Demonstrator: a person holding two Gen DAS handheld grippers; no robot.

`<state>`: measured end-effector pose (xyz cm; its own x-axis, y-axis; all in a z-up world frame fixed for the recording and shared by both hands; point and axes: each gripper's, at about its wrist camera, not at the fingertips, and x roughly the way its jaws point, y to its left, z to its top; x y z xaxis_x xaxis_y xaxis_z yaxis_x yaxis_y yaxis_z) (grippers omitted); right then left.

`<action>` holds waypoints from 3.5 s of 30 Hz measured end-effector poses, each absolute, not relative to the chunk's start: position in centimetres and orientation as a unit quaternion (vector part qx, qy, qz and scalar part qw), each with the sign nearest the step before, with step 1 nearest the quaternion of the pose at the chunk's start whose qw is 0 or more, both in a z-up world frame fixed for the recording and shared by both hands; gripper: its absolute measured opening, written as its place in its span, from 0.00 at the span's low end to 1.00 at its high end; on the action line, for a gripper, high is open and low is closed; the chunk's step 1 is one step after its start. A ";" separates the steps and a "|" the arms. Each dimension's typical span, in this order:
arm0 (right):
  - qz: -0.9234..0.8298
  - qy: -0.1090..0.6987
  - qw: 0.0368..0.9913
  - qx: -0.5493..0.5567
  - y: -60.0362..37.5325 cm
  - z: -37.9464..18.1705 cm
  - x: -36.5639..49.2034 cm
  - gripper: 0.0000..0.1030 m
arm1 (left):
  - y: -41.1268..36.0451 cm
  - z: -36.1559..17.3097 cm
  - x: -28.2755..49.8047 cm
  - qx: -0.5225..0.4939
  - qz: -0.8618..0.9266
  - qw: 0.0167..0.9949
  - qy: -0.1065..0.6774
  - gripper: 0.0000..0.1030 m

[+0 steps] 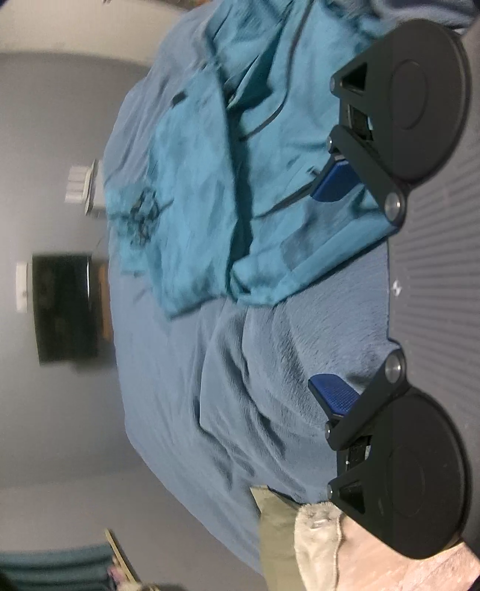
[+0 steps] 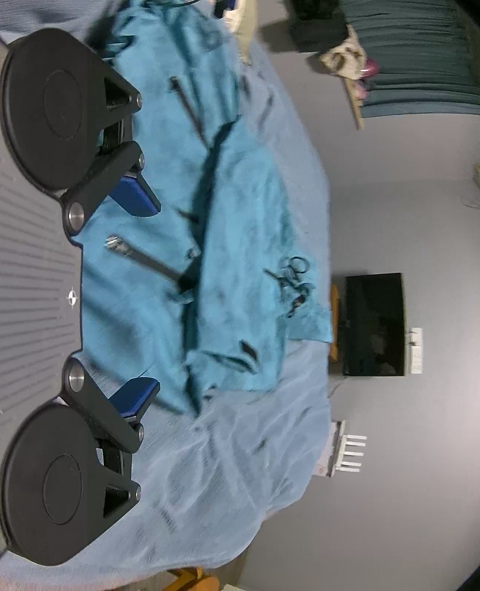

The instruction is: Fold large clothes

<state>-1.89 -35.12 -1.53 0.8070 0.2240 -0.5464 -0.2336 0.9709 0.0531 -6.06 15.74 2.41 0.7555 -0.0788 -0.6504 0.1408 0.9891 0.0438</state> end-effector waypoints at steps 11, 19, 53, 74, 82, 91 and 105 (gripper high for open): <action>0.110 0.356 0.925 0.081 -38.6 -3.2 -6.1 0.92 | 14.5 0.4 -6.0 -0.090 -0.124 0.901 0.405 0.97; 0.142 0.358 0.917 0.100 -35.9 -4.4 -6.1 0.91 | 13.2 -0.6 -4.7 -0.098 -0.120 0.898 0.412 0.97; 0.170 0.404 0.896 0.076 -31.0 -6.9 -1.1 0.29 | 11.0 -3.5 -2.7 -0.096 -0.178 0.879 0.432 0.25; 0.209 0.229 0.918 0.247 -36.4 2.1 10.8 0.15 | 15.7 4.2 13.3 -0.231 -0.168 0.911 0.299 0.10; 0.143 0.184 0.930 0.286 -38.0 1.8 21.1 0.15 | 14.3 5.6 25.5 -0.227 -0.137 0.918 0.296 0.10; 0.056 0.199 0.944 0.256 -38.3 -1.5 35.3 0.15 | 12.3 1.5 38.9 -0.217 -0.061 0.913 0.341 0.10; 0.015 0.271 0.917 0.292 -36.4 -9.8 50.5 0.41 | 15.4 -4.1 44.5 -0.333 0.014 0.872 0.357 0.54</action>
